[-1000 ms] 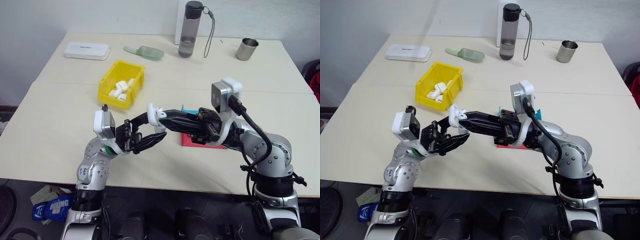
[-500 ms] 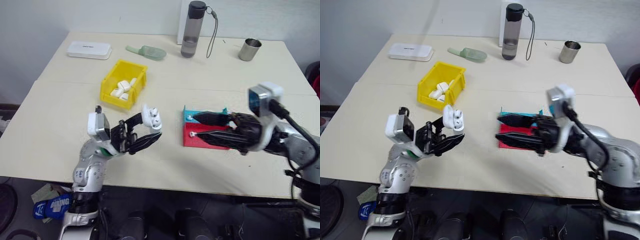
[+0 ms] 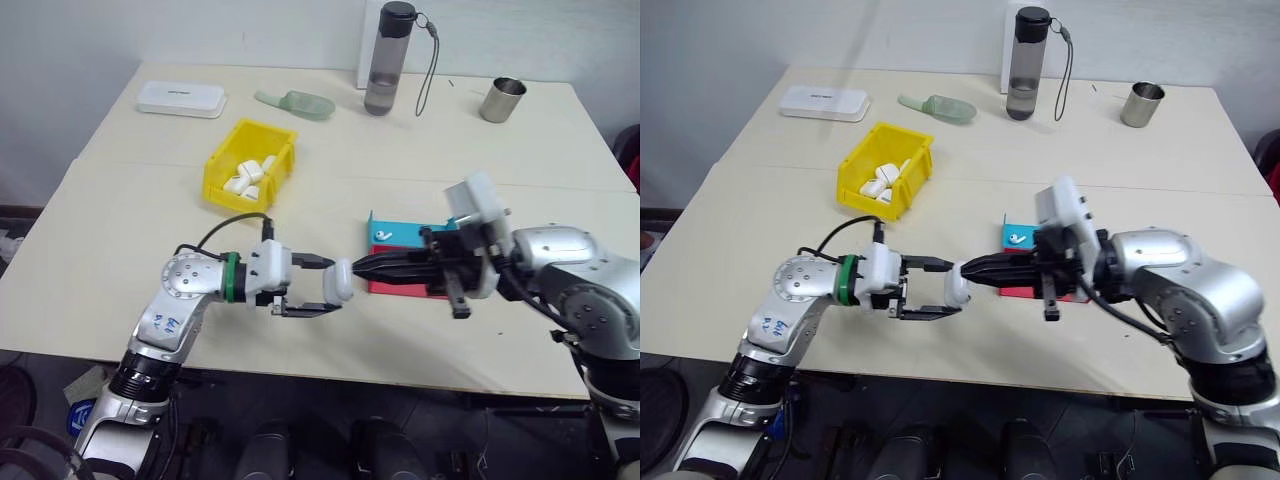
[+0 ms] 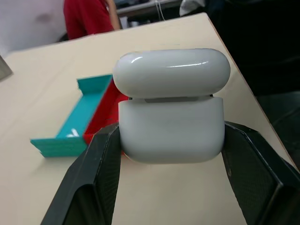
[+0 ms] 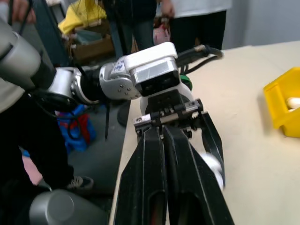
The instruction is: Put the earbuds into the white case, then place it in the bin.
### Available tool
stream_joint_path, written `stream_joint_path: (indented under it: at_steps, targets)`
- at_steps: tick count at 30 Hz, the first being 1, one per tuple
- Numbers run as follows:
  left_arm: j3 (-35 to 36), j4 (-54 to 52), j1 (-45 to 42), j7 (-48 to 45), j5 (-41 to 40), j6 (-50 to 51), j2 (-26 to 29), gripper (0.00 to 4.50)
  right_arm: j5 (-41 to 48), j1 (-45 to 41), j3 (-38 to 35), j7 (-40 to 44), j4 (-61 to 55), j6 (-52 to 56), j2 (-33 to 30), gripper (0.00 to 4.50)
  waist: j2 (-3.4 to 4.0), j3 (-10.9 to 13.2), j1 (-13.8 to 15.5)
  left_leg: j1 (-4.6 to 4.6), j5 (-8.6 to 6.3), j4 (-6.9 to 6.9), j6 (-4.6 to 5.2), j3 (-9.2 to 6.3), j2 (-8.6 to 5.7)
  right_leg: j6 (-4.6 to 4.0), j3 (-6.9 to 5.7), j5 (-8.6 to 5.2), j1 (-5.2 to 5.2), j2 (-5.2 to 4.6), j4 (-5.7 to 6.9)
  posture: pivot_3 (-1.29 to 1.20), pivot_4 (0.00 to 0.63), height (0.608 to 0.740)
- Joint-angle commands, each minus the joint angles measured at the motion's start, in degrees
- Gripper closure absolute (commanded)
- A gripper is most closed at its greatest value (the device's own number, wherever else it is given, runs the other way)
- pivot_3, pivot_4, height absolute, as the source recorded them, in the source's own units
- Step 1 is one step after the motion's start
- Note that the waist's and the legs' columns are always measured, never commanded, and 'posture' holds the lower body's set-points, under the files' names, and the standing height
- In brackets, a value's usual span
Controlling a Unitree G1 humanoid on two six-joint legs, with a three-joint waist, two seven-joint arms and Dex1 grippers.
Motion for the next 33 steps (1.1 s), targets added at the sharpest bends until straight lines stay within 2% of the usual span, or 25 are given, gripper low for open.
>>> stream_joint_path:
  at_steps: [1,6,11,15,18,21,25,29,31,32,33]
  targets:
    - [-0.9,-3.3,-1.1,1.1,0.3,0.9,-0.1,1.74,-5.2,-2.0,4.3,-0.5,-0.2,-1.8,1.1,4.47,0.0,0.0,0.0,-0.02,0.0,0.0,0.0,0.0,0.0,0.0,0.0,0.0,-0.02,-0.01,0.0,0.0,0.15,0.74]
    - [-0.2,-3.6,-0.7,1.7,-0.6,0.4,-0.6,1.74,-8.8,-0.6,5.3,-0.4,0.8,-2.6,0.7,4.47,0.0,0.0,0.1,-0.03,0.0,0.04,0.0,-0.04,-0.02,0.0,-0.03,0.0,-0.01,-0.04,0.02,0.0,0.15,0.74]
    - [2.8,-5.6,1.8,1.3,-4.2,0.3,-0.1,1.74,-9.3,5.2,1.0,2.9,2.4,-4.8,-3.2,4.47,-0.01,0.0,0.1,-0.03,0.0,0.02,0.0,-0.07,-0.01,0.0,-0.07,0.0,0.01,-0.04,0.03,0.0,0.15,0.74]
    - [7.3,-7.6,4.0,3.3,-9.5,3.5,-0.2,1.74,-6.0,13.3,-7.0,5.7,3.2,-9.0,-3.4,4.47,-0.05,0.0,0.2,-0.03,-0.01,0.03,0.01,-0.05,-0.01,0.0,-0.06,0.0,0.02,-0.04,0.02,0.0,0.15,0.74]
    - [11.4,-8.2,5.2,6.0,-12.5,6.8,0.4,1.74,-1.8,18.0,-15.3,1.8,2.6,-11.0,0.5,4.47,-0.05,0.0,0.1,-0.01,-0.01,0.04,0.01,-0.06,0.0,0.0,-0.06,0.0,0.05,-0.04,0.03,0.0,0.15,0.74]
    - [17.1,-6.7,6.1,11.8,-13.5,9.3,0.6,1.74,-0.2,24.0,-22.1,-1.0,-0.2,-12.5,2.2,3.86,-0.06,0.0,0.0,0.04,0.0,0.05,0.0,-0.01,0.0,0.01,-0.03,0.0,0.06,-0.03,0.07,0.0,0.15,0.74]
    - [22.8,-0.8,2.6,20.1,-11.8,10.3,0.6,1.74,-8.9,28.8,-27.2,-7.1,-3.5,-25.9,8.3,2.46,-0.08,0.0,0.1,0.07,0.01,0.03,-0.02,0.0,0.02,0.01,-0.01,0.0,0.05,0.0,0.11,0.0,0.15,0.74]
    - [24.6,15.1,-8.8,31.8,-3.8,6.2,0.6,1.74,-16.2,30.0,-28.2,-13.9,-4.3,-33.6,12.2,1.04,-0.24,0.0,0.6,0.08,0.1,0.12,-0.05,0.02,-0.04,0.07,0.0,0.03,0.06,0.02,0.14,0.0,0.15,0.74]
    - [23.7,22.1,-13.2,32.3,-1.8,3.2,0.4,1.74,-18.0,31.2,-27.0,-14.0,-4.2,-36.0,12.6,0.29,-0.25,0.0,0.7,0.09,0.1,0.09,-0.06,0.06,-0.07,0.09,0.02,0.05,0.04,0.02,0.14,0.0,0.15,0.74]
    - [23.0,27.3,-16.3,32.3,-0.4,0.3,0.2,1.74,-18.4,31.7,-26.4,-14.6,-4.2,-36.9,13.2,0.01,-0.25,0.0,0.7,0.11,0.1,0.06,-0.05,0.07,-0.1,0.1,0.01,0.05,0.03,0.02,0.18,0.0,0.15,0.74]
    - [23.0,34.0,-20.4,33.2,0.5,-1.9,-0.4,1.74,-18.9,32.2,-25.8,-15.1,-4.4,-37.8,13.8,0.01,-0.27,0.0,0.8,0.12,0.09,0.02,-0.05,0.07,-0.12,0.1,-0.02,0.05,0.01,0.03,0.19,0.0,0.15,0.74]
